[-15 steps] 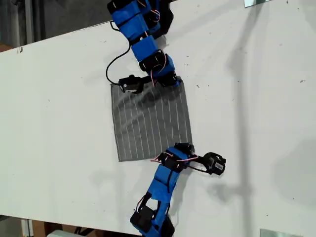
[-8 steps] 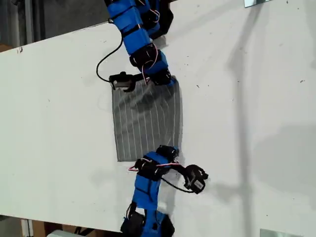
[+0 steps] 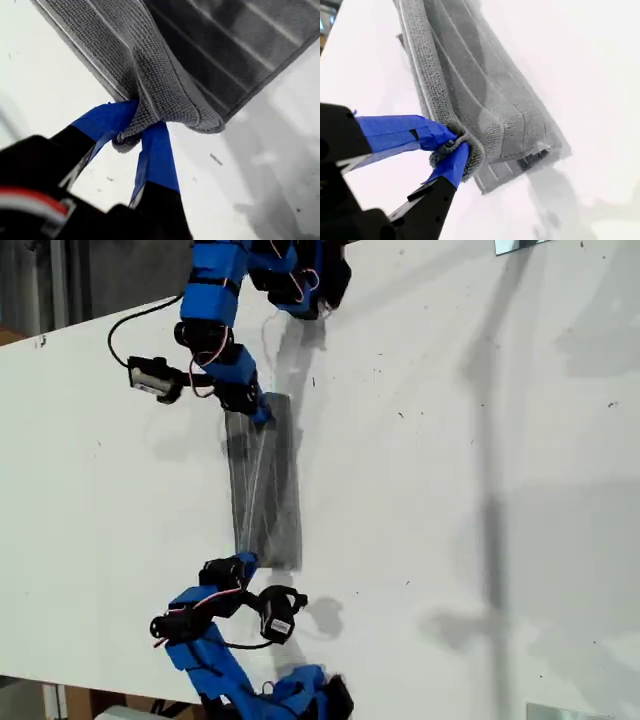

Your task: Grasp corners of a square towel and fold twice.

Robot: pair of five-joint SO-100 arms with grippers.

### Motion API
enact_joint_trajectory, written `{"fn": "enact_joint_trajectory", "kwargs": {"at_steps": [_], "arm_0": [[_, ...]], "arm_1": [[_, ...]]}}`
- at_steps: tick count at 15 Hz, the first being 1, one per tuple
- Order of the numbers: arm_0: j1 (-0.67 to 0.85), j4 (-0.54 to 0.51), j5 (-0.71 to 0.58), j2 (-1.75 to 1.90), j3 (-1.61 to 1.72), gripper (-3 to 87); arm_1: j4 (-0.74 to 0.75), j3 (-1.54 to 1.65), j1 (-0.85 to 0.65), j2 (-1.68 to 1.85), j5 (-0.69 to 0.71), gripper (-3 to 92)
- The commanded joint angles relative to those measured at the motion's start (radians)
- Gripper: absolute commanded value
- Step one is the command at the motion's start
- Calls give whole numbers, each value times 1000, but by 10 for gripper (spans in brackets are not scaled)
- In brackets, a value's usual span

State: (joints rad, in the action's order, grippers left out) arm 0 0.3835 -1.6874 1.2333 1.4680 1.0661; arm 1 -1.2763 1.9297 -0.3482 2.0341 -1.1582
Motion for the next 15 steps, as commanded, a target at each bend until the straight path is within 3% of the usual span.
{"fn": "enact_joint_trajectory", "kwargs": {"at_steps": [1, 4, 10, 15], "arm_0": [[106, -3, -32, -84, -55, 0], [221, 3, -104, -235, -204, 0], [489, 6, -253, -272, -270, 0], [541, 25, -310, -380, -265, 0]], "arm_1": [[169, 20, -153, 28, 118, 0], [161, -245, -247, -298, 281, 0], [95, -747, -411, -726, 436, 0], [94, -750, -532, -834, 436, 0]]}}
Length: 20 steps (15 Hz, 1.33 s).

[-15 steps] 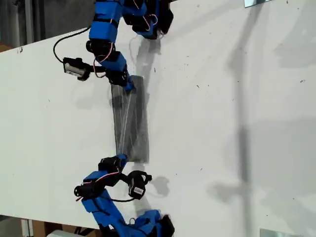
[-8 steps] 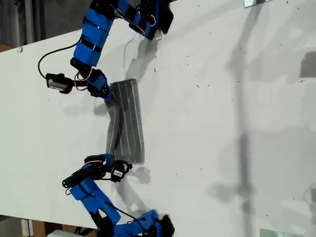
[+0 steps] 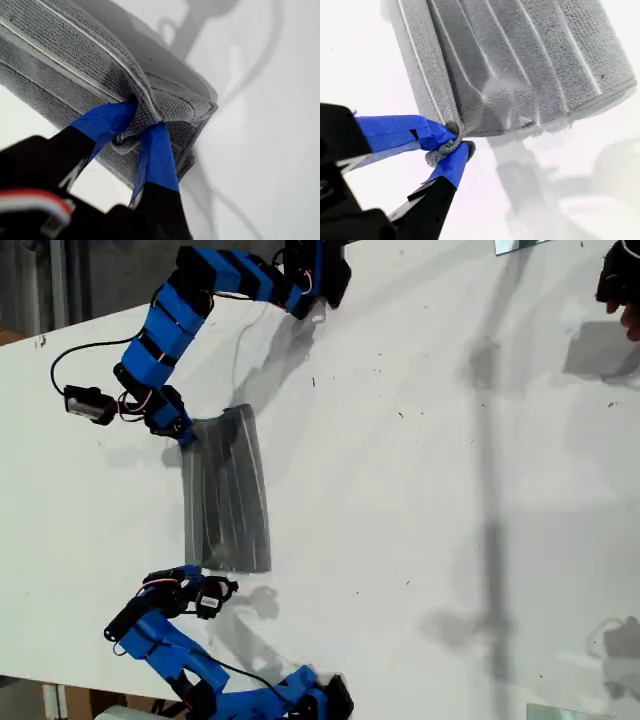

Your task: Grasp corners of a square towel and fold twice.

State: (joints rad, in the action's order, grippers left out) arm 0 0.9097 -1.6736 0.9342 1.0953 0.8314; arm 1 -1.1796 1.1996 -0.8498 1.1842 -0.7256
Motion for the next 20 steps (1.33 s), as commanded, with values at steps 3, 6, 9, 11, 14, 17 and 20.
{"fn": "enact_joint_trajectory", "kwargs": {"at_steps": [3, 6, 9, 11, 14, 17, 20], "arm_0": [[-91, 5, 11, -37, -29, 0], [-184, -15, 41, 31, 9, 0], [-258, -20, 94, 121, 84, 0], [-278, -20, 114, 153, 124, 0], [-295, -20, 127, 144, 156, 0], [-307, -18, 132, 130, 155, 0], [-307, -20, 130, 144, 158, 189]], "arm_1": [[-57, 43, -25, 11, -31, 0], [-213, 40, 21, 74, -41, 0], [-410, 3, 97, 127, -74, 0], [-460, 2, 153, 187, -98, 0], [-543, -18, 229, 256, -138, 0], [-494, 100, 235, 207, -161, 0], [-468, 84, 268, 193, -183, 177]]}}
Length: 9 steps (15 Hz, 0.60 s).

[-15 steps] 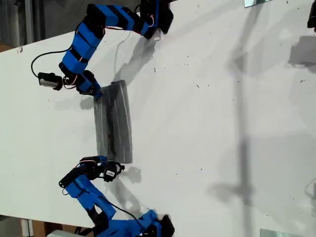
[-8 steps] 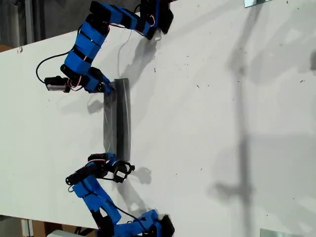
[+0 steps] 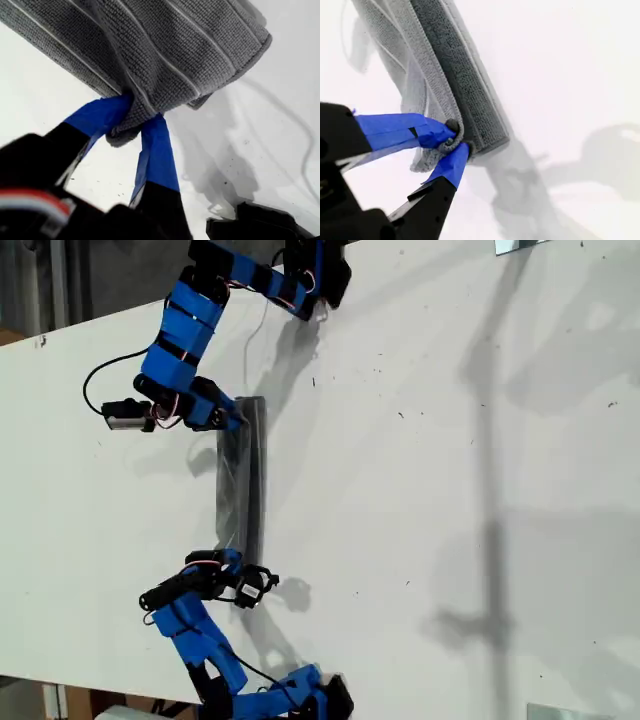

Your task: Grasp corners of a square towel and fold twice.

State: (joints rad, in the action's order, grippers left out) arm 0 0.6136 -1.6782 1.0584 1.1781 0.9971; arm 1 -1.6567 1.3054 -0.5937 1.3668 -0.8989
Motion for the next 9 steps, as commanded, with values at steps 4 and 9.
{"fn": "enact_joint_trajectory", "kwargs": {"at_steps": [4, 9], "arm_0": [[35, -15, 6, 78, 11, 381], [84, -17, -8, 170, 98, 400]], "arm_1": [[-3, -29, -20, 26, -11, 275], [120, 52, -207, -155, 95, 314]]}}
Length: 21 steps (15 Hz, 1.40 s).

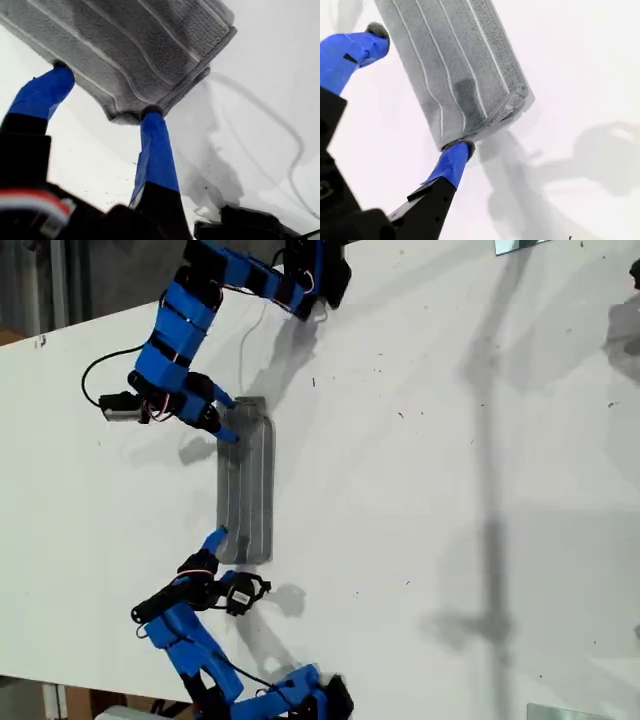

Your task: Grasp corners of a square towel and fold twice.

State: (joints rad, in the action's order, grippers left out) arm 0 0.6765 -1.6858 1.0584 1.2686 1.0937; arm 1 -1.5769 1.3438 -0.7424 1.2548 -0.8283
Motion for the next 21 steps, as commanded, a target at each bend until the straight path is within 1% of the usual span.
{"fn": "enact_joint_trajectory", "kwargs": {"at_steps": [1, 3, 6, 7, 8, 9, 10, 12, 13, 14, 15, 16, 17, 19, 21], "arm_0": [[25, -9, -6, 100, 25, 401], [26, -9, 2, 143, 78, 413], [26, -9, 9, 218, 141, 417], [26, -8, 15, 242, 172, 416], [26, -8, 26, 270, 212, 416], [20, -8, 35, 302, 249, 423], [5, -8, 64, 357, 307, 407], [-40, -5, 150, 529, 483, 377], [-58, 3, 213, 666, 618, 365], [-67, 21, 270, 845, 779, 355], [-98, 61, 330, 1046, 951, 349], [-173, 100, 420, 1210, 1088, 343], [-256, 112, 512, 1284, 1164, 332], [-354, 143, 620, 1339, 1246, 314], [-383, 167, 661, 1439, 1333, 310]], "arm_1": [[74, 44, -87, -124, 25, 316], [115, 110, -101, -190, 5, 323], [124, 230, -140, -110, 6, 313], [153, 311, -155, -78, 15, 177], [192, 397, -161, -49, 15, 4], [213, 468, -156, -25, 9, 0], [232, 538, -147, 23, -11, 0], [242, 675, -146, 201, -64, 0], [218, 723, -146, 322, -89, 0], [161, 735, -132, 451, -110, 0], [101, 710, -104, 571, -126, 0], [43, 650, -71, 643, -133, 0], [-3, 552, -32, 640, -138, 0], [-26, 313, 66, 495, -130, 0], [11, 63, 141, 288, -86, 0]]}}
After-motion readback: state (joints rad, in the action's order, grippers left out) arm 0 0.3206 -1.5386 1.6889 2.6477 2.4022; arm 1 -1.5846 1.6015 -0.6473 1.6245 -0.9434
